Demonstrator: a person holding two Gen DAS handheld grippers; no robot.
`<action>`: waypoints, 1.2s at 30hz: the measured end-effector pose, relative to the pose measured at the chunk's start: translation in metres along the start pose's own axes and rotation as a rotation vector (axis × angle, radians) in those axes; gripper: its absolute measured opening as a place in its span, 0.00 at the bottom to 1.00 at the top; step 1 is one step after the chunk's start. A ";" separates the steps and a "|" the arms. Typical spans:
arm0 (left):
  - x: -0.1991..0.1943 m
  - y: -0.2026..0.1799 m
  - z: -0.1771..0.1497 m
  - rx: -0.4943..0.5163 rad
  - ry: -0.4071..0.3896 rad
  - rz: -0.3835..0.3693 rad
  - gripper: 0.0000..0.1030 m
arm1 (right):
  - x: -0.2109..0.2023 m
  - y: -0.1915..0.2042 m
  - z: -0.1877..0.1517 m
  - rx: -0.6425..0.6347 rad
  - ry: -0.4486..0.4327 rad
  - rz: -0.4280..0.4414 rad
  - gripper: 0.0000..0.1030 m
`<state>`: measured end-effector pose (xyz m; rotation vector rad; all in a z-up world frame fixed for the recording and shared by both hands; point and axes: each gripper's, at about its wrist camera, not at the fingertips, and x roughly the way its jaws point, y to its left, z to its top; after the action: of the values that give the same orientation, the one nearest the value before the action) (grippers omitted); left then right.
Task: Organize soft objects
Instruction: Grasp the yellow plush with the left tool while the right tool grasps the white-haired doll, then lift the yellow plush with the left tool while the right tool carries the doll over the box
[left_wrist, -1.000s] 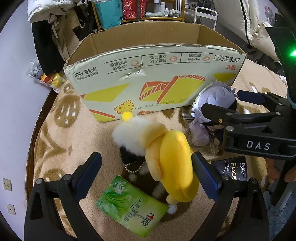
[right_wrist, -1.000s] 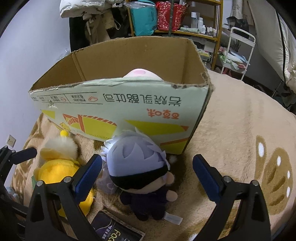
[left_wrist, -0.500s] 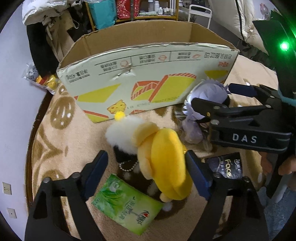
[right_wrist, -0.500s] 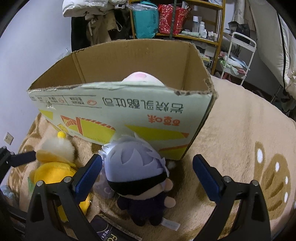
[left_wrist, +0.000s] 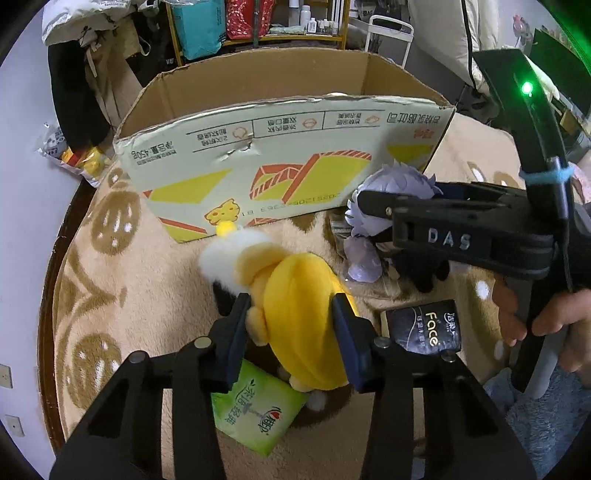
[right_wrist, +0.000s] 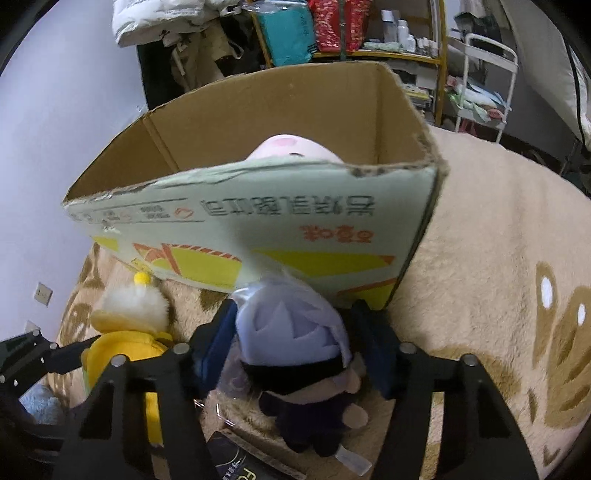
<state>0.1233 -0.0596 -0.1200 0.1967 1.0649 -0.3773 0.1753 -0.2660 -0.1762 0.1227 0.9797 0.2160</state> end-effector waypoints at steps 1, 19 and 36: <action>-0.001 0.000 0.000 -0.004 -0.002 0.001 0.41 | 0.001 0.005 -0.002 -0.010 0.004 -0.003 0.61; -0.045 0.014 -0.007 -0.065 -0.193 0.069 0.38 | -0.045 0.004 -0.003 0.007 -0.092 -0.041 0.55; -0.130 0.019 -0.006 -0.081 -0.518 0.188 0.38 | -0.152 0.009 -0.001 0.056 -0.364 0.005 0.55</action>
<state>0.0702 -0.0135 -0.0087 0.1158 0.5445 -0.1980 0.0920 -0.2931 -0.0520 0.2081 0.6231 0.1629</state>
